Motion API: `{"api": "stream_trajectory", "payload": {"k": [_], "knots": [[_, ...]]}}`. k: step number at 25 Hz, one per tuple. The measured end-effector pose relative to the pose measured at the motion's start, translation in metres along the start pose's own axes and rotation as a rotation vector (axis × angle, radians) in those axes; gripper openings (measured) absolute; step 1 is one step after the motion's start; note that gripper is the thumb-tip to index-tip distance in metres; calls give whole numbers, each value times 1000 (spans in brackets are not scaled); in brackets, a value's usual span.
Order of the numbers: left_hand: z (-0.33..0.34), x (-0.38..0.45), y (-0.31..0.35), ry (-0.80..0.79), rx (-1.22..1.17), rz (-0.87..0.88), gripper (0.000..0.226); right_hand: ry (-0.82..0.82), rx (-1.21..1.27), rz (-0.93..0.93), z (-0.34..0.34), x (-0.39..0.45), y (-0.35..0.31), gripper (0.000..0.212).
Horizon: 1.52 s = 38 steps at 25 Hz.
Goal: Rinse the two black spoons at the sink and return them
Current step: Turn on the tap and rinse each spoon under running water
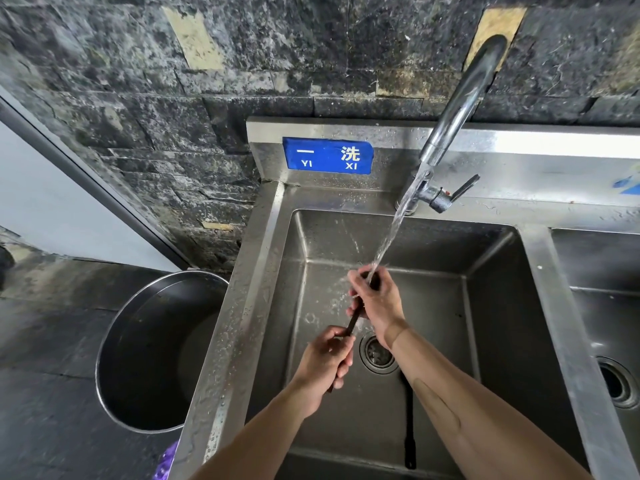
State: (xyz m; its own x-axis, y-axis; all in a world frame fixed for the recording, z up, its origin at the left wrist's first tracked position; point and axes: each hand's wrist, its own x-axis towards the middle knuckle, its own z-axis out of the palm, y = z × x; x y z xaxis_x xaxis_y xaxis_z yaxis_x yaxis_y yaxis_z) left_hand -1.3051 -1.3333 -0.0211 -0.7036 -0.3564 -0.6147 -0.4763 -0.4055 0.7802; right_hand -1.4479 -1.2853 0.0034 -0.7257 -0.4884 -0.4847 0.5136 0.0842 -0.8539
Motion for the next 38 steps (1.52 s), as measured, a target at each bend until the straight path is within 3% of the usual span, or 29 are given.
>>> {"api": "stream_trajectory", "payload": {"k": [3, 7, 9, 11, 16, 23, 30, 34, 38], "knots": [[0, 1, 4, -15, -11, -14, 10, 8, 121, 89, -2, 0, -7, 31], [-9, 1, 7, -8, 15, 5, 11, -138, 349, 167, -19, -4, -4, 32], [-10, 2, 9, -6, 35, 19, 15, -205, 343, 160, -26, -6, -1, 30], [-7, 4, 11, -24, 12, 18, 21, -265, 230, 148, -31, -7, -1, 43], [-1, 14, 28, -93, -141, -55, 28, -200, 148, 111, -37, 1, -25, 56], [16, 35, 86, -160, -232, -7, 52, -173, 169, 41, -29, 10, -95, 39], [39, 49, 146, -159, -281, 87, 61, -137, 146, -91, -30, 21, -156, 42], [43, 50, 151, -163, -264, 99, 58, -122, 157, -102, -31, 22, -163, 43], [29, 36, 114, -188, -267, 63, 59, -124, 158, -7, -27, 11, -129, 38]]}}
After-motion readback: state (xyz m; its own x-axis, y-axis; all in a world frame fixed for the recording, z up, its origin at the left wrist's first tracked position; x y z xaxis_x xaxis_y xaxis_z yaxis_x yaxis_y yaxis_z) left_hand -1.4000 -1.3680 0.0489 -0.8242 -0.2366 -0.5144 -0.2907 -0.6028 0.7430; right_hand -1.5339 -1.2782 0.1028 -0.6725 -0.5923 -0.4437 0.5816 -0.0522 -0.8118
